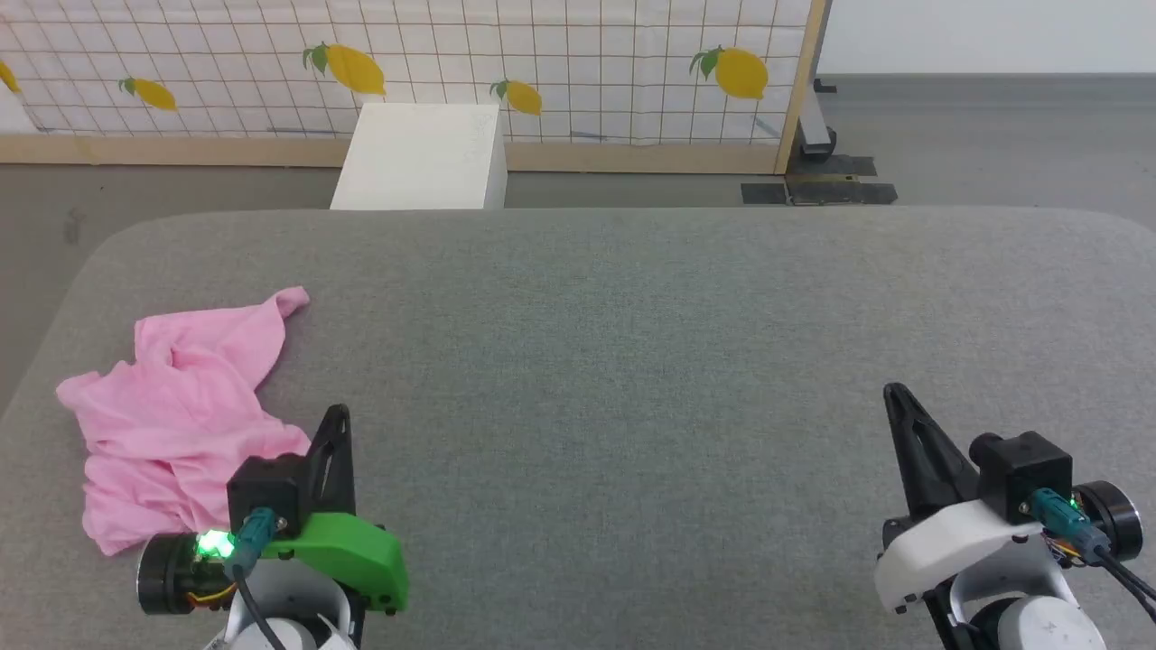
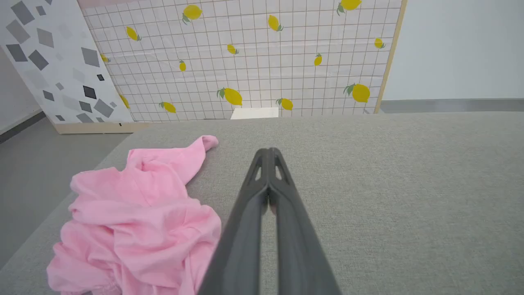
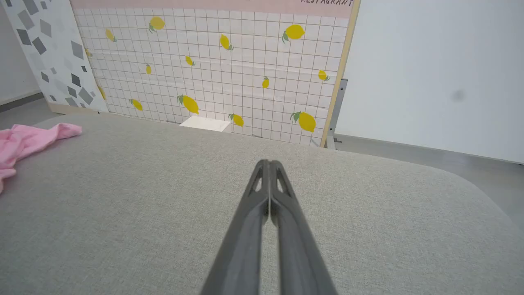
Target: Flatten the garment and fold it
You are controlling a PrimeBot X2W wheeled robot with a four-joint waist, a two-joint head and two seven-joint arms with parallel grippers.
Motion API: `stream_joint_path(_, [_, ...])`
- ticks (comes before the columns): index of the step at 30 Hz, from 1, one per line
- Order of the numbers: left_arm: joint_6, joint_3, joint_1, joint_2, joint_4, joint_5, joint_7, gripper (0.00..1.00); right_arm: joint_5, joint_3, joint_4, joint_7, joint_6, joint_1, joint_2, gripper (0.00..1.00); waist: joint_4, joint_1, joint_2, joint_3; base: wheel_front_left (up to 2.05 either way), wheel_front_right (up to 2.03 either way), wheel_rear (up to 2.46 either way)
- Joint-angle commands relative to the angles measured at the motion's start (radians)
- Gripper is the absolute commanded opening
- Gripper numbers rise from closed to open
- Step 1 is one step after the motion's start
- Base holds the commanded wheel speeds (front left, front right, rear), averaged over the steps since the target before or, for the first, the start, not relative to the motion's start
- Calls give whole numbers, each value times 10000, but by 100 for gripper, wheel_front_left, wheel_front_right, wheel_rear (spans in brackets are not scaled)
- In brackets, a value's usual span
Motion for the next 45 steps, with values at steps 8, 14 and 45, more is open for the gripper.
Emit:
stream_joint_path(8, [-9,35,121,-47,-26,101,14,0,-62,14,-53,-1,-15,139,7,0,0,0,-1,0,0,0,0])
stream_joint_path(14, [-9,35,121,-47,-26,101,14,0,-62,14,-53,-1,-15,139,7,0,0,0,-1,0,0,0,0])
stream_joint_path(45, [56,-143,-15,1,99,-107,-143,100,236,-35,176,-141,-1,46,0,100,2,0,-1,0,0,0,0])
